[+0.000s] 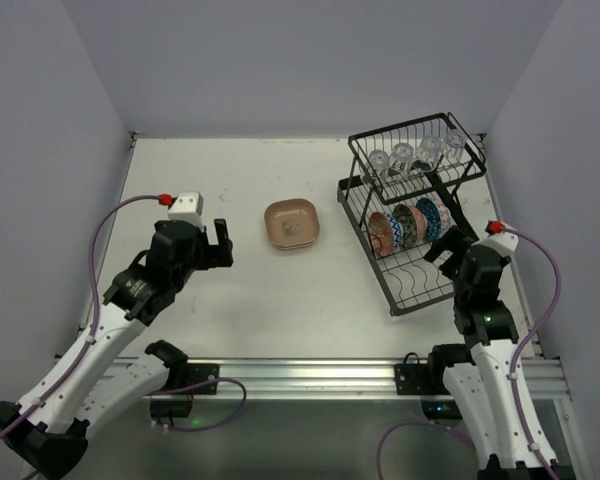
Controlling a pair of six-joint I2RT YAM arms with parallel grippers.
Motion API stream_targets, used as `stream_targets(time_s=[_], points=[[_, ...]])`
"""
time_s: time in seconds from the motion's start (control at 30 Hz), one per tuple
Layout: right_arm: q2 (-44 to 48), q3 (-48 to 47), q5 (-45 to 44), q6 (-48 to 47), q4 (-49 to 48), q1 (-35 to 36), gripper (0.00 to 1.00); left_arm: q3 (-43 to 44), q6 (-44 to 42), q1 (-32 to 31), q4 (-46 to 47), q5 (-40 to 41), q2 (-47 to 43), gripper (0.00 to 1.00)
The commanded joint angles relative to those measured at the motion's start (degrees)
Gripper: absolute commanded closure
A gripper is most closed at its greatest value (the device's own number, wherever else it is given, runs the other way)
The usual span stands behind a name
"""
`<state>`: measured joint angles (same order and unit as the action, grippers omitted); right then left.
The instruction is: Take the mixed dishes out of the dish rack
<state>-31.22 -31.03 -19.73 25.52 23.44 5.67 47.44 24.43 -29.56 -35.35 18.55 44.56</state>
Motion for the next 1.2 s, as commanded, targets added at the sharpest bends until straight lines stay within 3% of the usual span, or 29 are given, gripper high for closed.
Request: stream_targets(time_s=[0.0, 0.2, 0.43, 0.53, 0.67, 0.8, 0.93, 0.97, 1.03, 1.17], points=[[-2.33, 0.88, 5.40, 6.65, -11.75, -5.39, 0.05, 0.37, -0.17, -0.67, 0.99, 2.11, -0.96, 0.00], [-12.19, -1.40, 13.83, 9.27, -13.60, -16.38, 0.10, 0.11, -0.08, -1.11, 1.08, 1.85, -1.93, 0.00], [-13.77, -1.32, 15.24, 19.38, -14.65, -17.71, 0.10, 0.02, -0.25, -1.29, 1.34, 0.88, -2.28, 0.00], [-13.60, 0.43, 15.77, 28.59, -14.91, -17.71, 0.10, -0.15, -0.26, -1.20, 1.51, 0.70, -2.11, 0.00], [-8.79, 5.17, 12.18, 48.86, -16.49, -17.71, 0.09, -0.33, -0.34, -1.20, 1.60, 0.35, -1.75, 0.00], [-5.78, 8.88, 11.20, 56.13, -22.56, -17.80, 0.12, -0.42, -0.43, -1.20, 1.60, 0.26, -1.31, 0.00], [-11.30, 0.73, 8.48, 44.12, -16.35, -17.71, 0.07, -0.33, -0.43, -1.29, 1.78, -0.17, -1.31, 0.00], [-12.97, -3.39, 7.95, 36.17, -12.76, -17.71, 0.06, -0.33, -0.52, -1.29, 1.87, -0.26, -1.31, 0.00], [-16.57, -7.01, 7.77, 29.09, -9.05, -17.71, 0.03, 0.11, -0.95, -1.20, 1.96, -1.75, -1.14, 0.00], [-17.64, -4.75, 14.08, 11.81, -15.43, -17.71, 0.05, 1.07, -0.78, -1.29, 2.31, -5.79, -0.17, 0.00]])
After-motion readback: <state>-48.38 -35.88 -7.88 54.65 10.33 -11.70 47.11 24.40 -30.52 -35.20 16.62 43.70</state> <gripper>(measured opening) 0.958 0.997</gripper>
